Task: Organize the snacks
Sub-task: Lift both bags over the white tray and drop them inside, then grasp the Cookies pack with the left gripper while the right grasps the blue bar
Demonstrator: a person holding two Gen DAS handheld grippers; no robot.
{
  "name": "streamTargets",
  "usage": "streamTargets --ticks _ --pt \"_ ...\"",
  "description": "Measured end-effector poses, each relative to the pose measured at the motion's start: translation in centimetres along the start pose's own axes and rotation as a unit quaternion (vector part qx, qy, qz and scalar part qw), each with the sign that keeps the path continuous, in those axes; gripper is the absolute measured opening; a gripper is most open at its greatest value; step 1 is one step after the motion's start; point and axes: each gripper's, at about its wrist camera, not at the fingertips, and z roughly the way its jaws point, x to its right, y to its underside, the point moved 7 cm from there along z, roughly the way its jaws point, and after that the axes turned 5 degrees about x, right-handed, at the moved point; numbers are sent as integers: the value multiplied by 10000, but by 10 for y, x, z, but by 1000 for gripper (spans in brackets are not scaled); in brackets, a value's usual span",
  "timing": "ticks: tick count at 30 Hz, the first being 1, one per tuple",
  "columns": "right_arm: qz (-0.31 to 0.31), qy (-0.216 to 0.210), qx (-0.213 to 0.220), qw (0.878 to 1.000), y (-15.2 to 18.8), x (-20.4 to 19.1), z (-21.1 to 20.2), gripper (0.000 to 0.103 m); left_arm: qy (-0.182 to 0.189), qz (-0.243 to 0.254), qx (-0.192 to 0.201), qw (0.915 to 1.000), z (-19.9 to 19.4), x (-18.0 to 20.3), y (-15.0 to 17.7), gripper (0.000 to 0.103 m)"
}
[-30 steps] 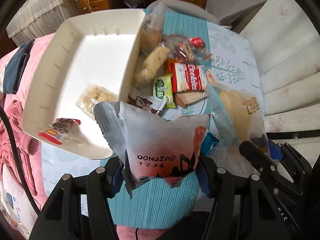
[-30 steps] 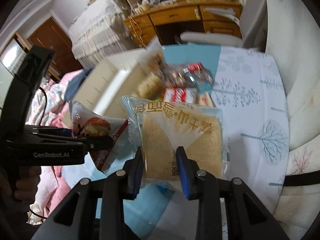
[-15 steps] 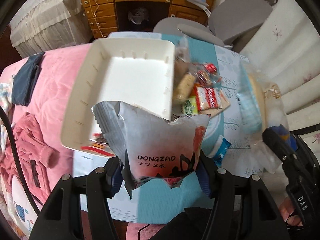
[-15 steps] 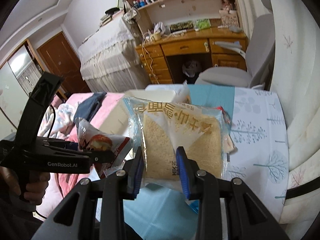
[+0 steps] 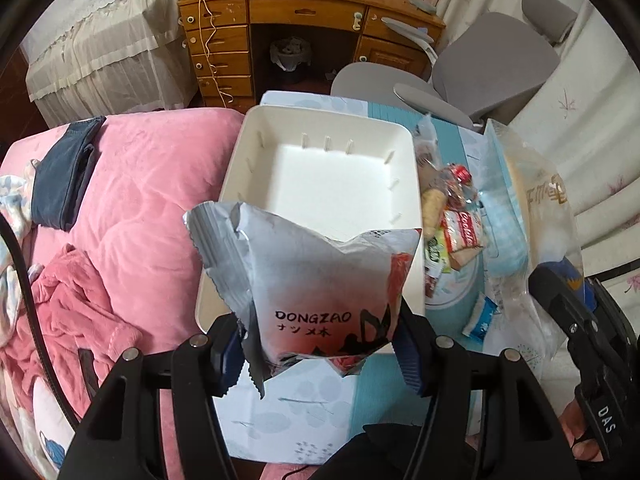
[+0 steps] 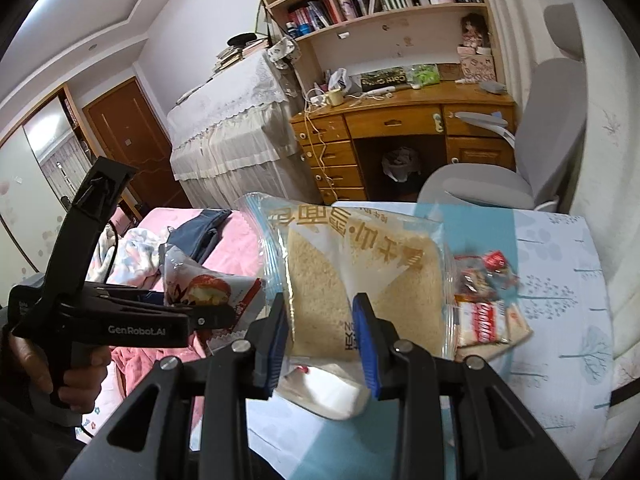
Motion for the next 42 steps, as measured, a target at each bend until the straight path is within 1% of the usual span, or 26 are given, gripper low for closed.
streamTargets --ticks 5,9,11,12,13,14,15,16,17,19,20,24,29,34,37,42 --pt "48 -16 -10 10000 2 -24 21 33 156 -19 78 9998 6 -30 -7 61" --pt "138 -1 -52 9999 8 -36 36 33 231 1 87 9997 13 -47 -10 62" --pt "209 54 -70 9997 11 -41 44 34 186 -35 75 9998 18 -53 -11 65" --pt "249 127 -81 9996 12 -40 47 35 168 -62 23 9998 22 -57 -10 70" --pt "303 250 -86 9992 15 -39 51 35 167 -83 -73 9998 27 -60 -8 80" --pt "352 320 -103 9988 17 -38 52 37 167 -94 -128 9997 30 -63 -6 84" --pt "430 371 -156 9983 20 -37 55 40 165 -96 -188 9996 33 -65 -5 84" --pt "512 414 -209 9976 23 -35 57 50 162 -79 -238 9996 35 -66 -2 84" --pt "563 443 -223 9972 26 -35 58 58 143 -40 -300 9994 38 -67 0 84" --pt "641 533 -225 9963 30 -32 59 62 124 14 -349 9993 40 -67 3 84" --pt "656 579 -241 9959 32 -31 59 62 125 48 -365 9992 41 -66 3 84" --pt "791 795 -318 9932 42 -22 54 62 145 235 -363 9990 41 -58 4 84" --pt "960 1058 -326 9892 52 -6 38 62 305 535 -316 9976 37 -36 5 84" --pt "1140 1337 -386 9837 63 12 22 63 520 951 -211 9939 28 -5 3 84" --pt "1255 1466 -426 9803 71 24 12 63 677 1198 -173 9903 25 21 1 84" --pt "1416 1681 -551 9740 89 49 -1 63 804 1497 -129 9854 27 60 -3 84"
